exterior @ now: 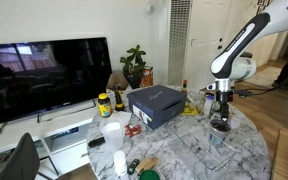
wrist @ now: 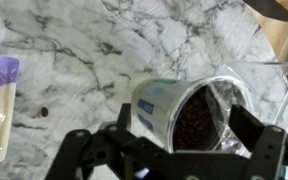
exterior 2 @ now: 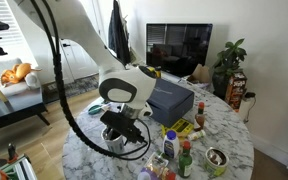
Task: Put the transparent cup with its content in the silver cup and then put them in the transparent storage box
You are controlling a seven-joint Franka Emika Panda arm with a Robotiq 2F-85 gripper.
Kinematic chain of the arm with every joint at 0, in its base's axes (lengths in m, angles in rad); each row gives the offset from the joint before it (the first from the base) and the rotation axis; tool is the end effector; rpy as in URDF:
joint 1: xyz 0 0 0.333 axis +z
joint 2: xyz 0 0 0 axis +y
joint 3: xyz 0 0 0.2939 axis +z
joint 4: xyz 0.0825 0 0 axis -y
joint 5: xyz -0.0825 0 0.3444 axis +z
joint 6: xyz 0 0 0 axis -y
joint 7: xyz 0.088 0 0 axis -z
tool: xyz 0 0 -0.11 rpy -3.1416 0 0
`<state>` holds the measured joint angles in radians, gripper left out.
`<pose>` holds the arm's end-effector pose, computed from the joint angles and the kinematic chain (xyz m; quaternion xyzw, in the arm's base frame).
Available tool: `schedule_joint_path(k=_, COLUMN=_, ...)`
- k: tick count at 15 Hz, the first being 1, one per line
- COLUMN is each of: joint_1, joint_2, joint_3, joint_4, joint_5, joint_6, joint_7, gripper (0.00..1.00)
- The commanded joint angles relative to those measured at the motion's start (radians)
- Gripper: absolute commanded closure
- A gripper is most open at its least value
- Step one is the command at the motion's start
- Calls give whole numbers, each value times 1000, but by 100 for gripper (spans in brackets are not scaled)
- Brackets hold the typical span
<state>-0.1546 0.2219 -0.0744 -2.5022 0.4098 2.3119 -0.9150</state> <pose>0.3897 -0.0837 0.1850 -0.9594 -0.1665 0.1072 0.2008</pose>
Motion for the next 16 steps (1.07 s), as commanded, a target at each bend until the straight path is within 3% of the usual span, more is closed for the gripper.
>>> schedule_joint_path(k=1, joint_1=-25, joint_2=38, joint_3=20, joint_4=8, joint_5=0, joint_6=-4, joint_7=-22, gripper=0)
schedule_joint_path(k=4, joint_1=-34, joint_2=52, joint_3=27, joint_4=9, joint_5=8, joint_6=1, joint_7=-28, gripper=0)
schedule_joint_path(k=5, joint_1=-38, joint_2=54, joint_3=29, joint_4=9, joint_5=11, joint_6=2, joint_7=-31, gripper=8)
schedule_joint_path(k=6, joint_1=-42, joint_2=54, joint_3=32, joint_4=10, joint_5=15, joint_6=2, joint_7=-34, gripper=27)
schedule_joint_path(k=8, joint_1=-45, joint_2=46, joint_3=39, joint_4=10, joint_5=31, joint_6=-3, joint_7=-40, gripper=41)
schedule_joint_path(k=10, joint_1=-46, joint_2=30, joint_3=44, joint_4=10, joint_5=44, joint_6=-18, joint_7=-48, gripper=10)
schedule_joint_path(k=12, joint_1=-48, joint_2=23, joint_3=43, joint_4=10, joint_5=44, joint_6=-17, joint_7=-50, gripper=2)
schedule_joint_path(k=16, joint_1=-54, joint_2=18, joint_3=44, joint_4=22, joint_5=67, joint_6=-25, joint_7=-64, gripper=0)
